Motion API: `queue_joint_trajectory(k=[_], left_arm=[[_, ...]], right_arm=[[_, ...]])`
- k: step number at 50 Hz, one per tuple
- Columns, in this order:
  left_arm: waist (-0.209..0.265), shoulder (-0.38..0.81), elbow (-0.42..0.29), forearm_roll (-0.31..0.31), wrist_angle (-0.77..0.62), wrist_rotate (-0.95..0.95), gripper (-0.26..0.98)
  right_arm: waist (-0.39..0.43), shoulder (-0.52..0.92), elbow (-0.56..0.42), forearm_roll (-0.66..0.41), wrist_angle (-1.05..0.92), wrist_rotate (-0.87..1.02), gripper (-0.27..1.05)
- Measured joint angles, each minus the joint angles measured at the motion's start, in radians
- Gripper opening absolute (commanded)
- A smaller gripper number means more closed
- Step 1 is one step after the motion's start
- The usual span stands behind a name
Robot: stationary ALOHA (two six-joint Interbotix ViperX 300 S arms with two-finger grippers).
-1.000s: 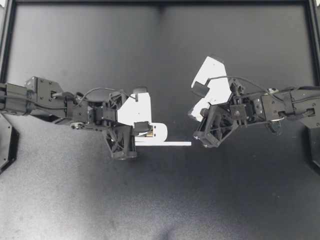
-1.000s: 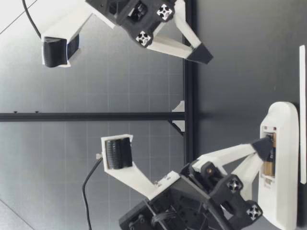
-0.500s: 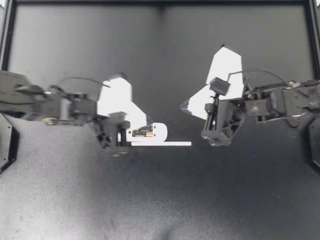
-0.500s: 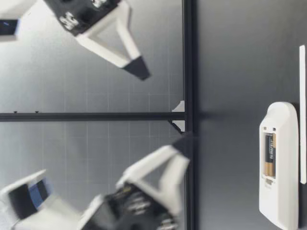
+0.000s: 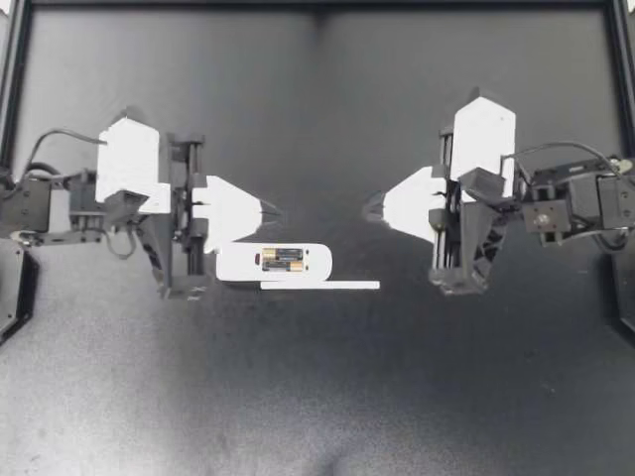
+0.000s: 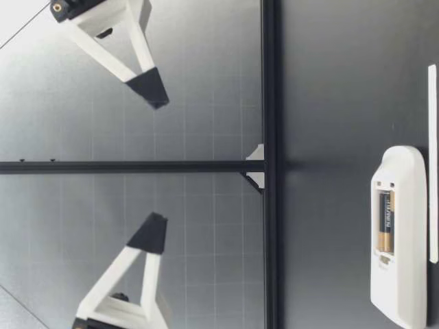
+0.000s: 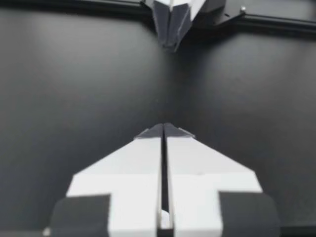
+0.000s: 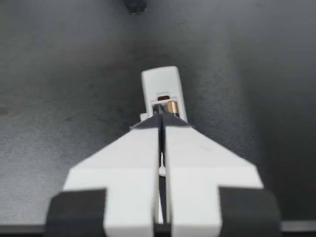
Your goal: Place the battery into the slot of the remote controller.
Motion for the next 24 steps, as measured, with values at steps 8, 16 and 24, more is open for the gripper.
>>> queue_joint_trajectory(k=[8, 16, 24], left_arm=[[0.0, 0.0, 0.011, 0.0, -0.014, -0.005, -0.24], [-0.002, 0.0, 0.011, 0.0, -0.015, -0.005, -0.24], [-0.002, 0.0, 0.011, 0.0, -0.014, -0.003, -0.23]], right_arm=[[-0.002, 0.006, 0.002, 0.0, -0.017, 0.0, -0.16], [-0.002, 0.009, 0.002, -0.002, -0.021, 0.0, -0.16], [-0.002, 0.009, 0.002, -0.002, -0.034, 0.0, -0.16]])
